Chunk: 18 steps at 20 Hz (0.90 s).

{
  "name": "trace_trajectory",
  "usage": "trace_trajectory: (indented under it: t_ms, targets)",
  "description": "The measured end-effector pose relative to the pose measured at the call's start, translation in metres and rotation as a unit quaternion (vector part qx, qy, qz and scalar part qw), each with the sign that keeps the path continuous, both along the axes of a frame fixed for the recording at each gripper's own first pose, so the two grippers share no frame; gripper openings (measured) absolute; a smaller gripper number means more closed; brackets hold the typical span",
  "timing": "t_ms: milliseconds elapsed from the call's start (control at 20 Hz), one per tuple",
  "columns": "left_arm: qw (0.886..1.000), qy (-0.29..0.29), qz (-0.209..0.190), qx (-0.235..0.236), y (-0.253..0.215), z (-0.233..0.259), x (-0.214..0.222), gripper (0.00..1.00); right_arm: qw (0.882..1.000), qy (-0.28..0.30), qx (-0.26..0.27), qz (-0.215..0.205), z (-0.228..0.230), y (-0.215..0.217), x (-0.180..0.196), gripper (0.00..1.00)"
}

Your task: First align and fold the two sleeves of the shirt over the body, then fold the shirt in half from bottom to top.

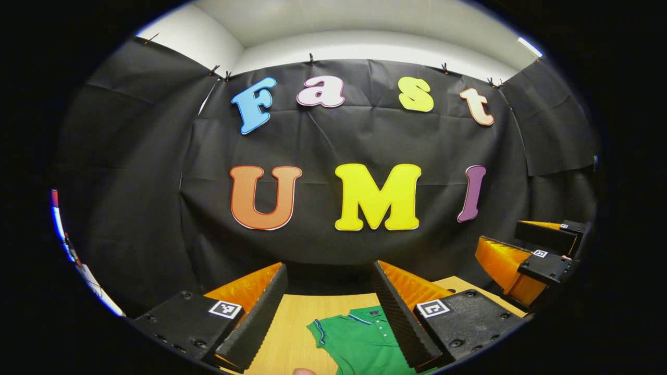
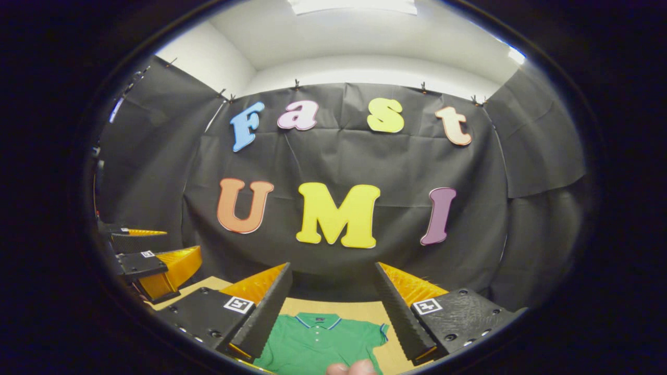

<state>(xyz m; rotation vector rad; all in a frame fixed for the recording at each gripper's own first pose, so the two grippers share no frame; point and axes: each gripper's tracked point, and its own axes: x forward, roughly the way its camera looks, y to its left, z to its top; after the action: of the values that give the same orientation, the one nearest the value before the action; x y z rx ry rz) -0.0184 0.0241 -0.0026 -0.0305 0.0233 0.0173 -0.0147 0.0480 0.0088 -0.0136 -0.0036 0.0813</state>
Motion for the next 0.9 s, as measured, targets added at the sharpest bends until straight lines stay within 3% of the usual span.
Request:
trace_trajectory:
  t_ms: [400, 900]
  targets:
    - [1.0, 0.011, 0.002, 0.001, -0.002, -0.007, -0.007, 1.0, 1.0, 0.01, 0.007, 0.006, -0.008, 0.002, -0.006, 0.95]
    - [1.0, 0.021, 0.014, 0.008, -0.009, -0.016, 0.013, 1.0, 0.999, 0.022, 0.003, -0.023, -0.027, -0.045, 0.019, 0.96]
